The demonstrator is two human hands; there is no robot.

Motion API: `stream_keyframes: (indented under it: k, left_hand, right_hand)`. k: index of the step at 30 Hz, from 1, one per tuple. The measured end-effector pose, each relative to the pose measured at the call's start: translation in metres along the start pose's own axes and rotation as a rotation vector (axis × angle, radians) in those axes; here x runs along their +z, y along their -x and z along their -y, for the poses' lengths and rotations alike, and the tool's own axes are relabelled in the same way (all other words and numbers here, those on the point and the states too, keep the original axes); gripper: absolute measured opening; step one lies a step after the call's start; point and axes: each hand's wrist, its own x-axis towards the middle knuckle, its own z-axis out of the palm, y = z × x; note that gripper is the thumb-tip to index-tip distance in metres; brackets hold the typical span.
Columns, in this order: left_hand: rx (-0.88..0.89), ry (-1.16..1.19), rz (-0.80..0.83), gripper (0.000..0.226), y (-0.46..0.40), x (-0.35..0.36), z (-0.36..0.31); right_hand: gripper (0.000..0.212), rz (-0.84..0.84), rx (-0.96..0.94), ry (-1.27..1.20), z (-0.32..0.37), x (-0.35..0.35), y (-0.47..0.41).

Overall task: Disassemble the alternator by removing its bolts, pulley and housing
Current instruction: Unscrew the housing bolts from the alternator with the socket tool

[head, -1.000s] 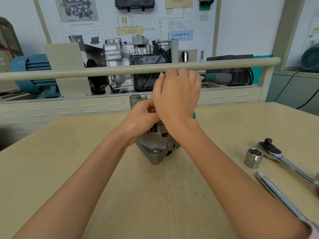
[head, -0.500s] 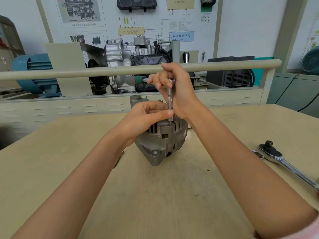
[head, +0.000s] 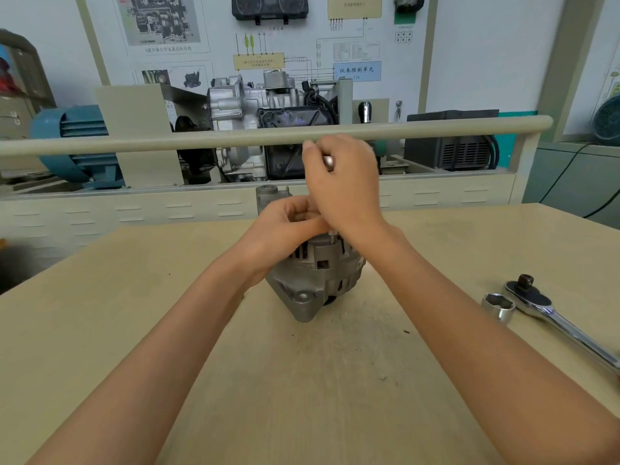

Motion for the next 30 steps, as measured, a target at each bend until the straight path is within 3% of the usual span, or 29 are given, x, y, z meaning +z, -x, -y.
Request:
stream_keyframes:
  k: [4, 10, 13, 16, 17, 19, 21, 22, 24, 26, 30]
  left_hand:
    - [-0.009, -0.031, 0.058, 0.015, 0.001, 0.000, -0.001]
    - [-0.027, -0.010, 0.052, 0.013, 0.001, -0.002, -0.001]
    - [-0.021, -0.009, 0.021, 0.013, -0.001, -0.002, 0.001]
    - [-0.001, -0.031, 0.023, 0.013, -0.001, -0.002, 0.000]
    - [0.012, -0.033, 0.033, 0.011, 0.000, -0.002, 0.000]
    - [0.037, -0.030, 0.048, 0.014, 0.001, -0.002, -0.001]
    - [0.047, -0.054, 0.025, 0.019, 0.002, -0.002, -0.001]
    - [0.047, -0.066, 0.013, 0.021, 0.003, -0.002, -0.001]
    - [0.047, -0.068, 0.018, 0.024, 0.004, -0.001, -0.002]
    - [0.039, -0.054, 0.040, 0.022, 0.003, 0.000, -0.003]
    - [-0.001, -0.032, 0.093, 0.011, 0.002, -0.002, -0.004]
  right_hand:
    - [0.046, 0.219, 0.260, -0.701, -0.010, -0.007, -0.010]
    - [0.064, 0.321, 0.414, -1.117, -0.010, -0.004, -0.018]
    - [0.065, 0.274, 0.419, -1.109, -0.004, -0.003, -0.017]
    - [0.058, 0.080, 0.381, -0.892, 0.002, 0.003, -0.008]
    - [0.054, -0.010, 0.301, -0.735, 0.003, 0.005, -0.004]
    - [0.046, -0.185, 0.058, -0.194, 0.004, 0.009, 0.004]
    - [0.032, -0.240, -0.049, 0.318, 0.006, 0.013, 0.009]
    - [0.030, -0.239, -0.049, 0.411, 0.007, 0.014, 0.009]
    - [0.029, -0.236, -0.046, 0.300, 0.008, 0.013, 0.010]
    - [0.036, -0.189, 0.010, 0.008, 0.006, 0.011, 0.004]
    - [0.036, 0.108, 0.283, -0.634, 0.000, 0.001, -0.008]
